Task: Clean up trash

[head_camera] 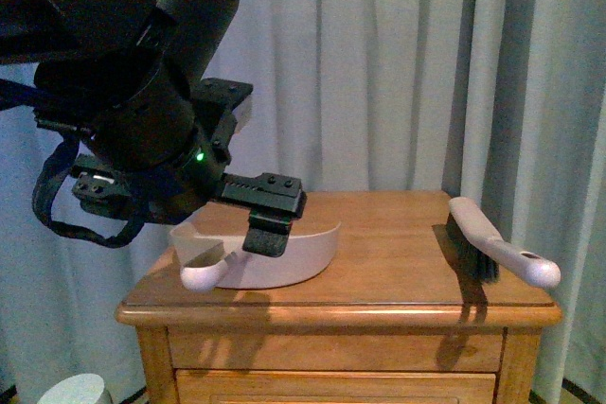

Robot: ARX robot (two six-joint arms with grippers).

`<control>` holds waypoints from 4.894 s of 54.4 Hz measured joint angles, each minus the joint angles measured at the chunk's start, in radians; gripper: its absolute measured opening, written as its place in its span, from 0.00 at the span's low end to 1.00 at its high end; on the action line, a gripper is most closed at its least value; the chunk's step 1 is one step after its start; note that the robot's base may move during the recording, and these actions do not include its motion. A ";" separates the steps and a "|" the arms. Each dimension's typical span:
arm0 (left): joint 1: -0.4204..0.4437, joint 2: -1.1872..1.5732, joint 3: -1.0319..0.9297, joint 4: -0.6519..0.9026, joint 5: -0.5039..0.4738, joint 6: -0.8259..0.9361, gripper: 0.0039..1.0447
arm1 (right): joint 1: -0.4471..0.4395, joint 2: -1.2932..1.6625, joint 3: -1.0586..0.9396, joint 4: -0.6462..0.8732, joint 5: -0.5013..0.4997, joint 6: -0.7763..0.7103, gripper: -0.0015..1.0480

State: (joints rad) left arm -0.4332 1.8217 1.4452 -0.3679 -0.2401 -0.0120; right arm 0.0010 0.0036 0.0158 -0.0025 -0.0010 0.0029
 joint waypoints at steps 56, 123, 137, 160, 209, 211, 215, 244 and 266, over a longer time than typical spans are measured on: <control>0.027 0.142 0.052 -0.001 -0.048 -0.023 0.68 | 0.000 0.000 0.000 0.000 0.000 0.000 0.93; 0.266 -1.069 -0.771 0.650 0.274 0.127 0.27 | 0.000 0.000 0.000 0.000 0.000 0.000 0.93; 0.518 -1.304 -0.883 0.597 0.530 -0.001 0.27 | 0.000 0.000 0.000 0.000 0.000 0.000 0.93; 0.685 -1.441 -0.941 0.583 0.709 -0.131 0.27 | 0.072 0.071 0.023 -0.040 0.210 -0.044 0.93; 0.686 -1.442 -0.942 0.583 0.711 -0.136 0.27 | 0.261 1.561 1.157 -0.307 0.087 0.380 0.93; 0.686 -1.442 -0.942 0.583 0.711 -0.136 0.27 | 0.262 1.587 1.174 -0.314 0.092 0.396 0.93; 0.686 -1.442 -0.942 0.583 0.711 -0.136 0.27 | 0.267 1.635 1.210 -0.325 0.092 0.424 0.93; 0.686 -1.442 -0.942 0.583 0.711 -0.136 0.27 | 0.286 1.782 1.353 -0.451 0.121 0.505 0.93; 0.686 -1.442 -0.942 0.583 0.711 -0.136 0.27 | 0.285 1.873 1.448 -0.489 0.118 0.529 0.93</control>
State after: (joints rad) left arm 0.2527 0.3798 0.5034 0.2150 0.4709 -0.1482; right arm 0.2855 1.8763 1.4643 -0.4919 0.1173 0.5316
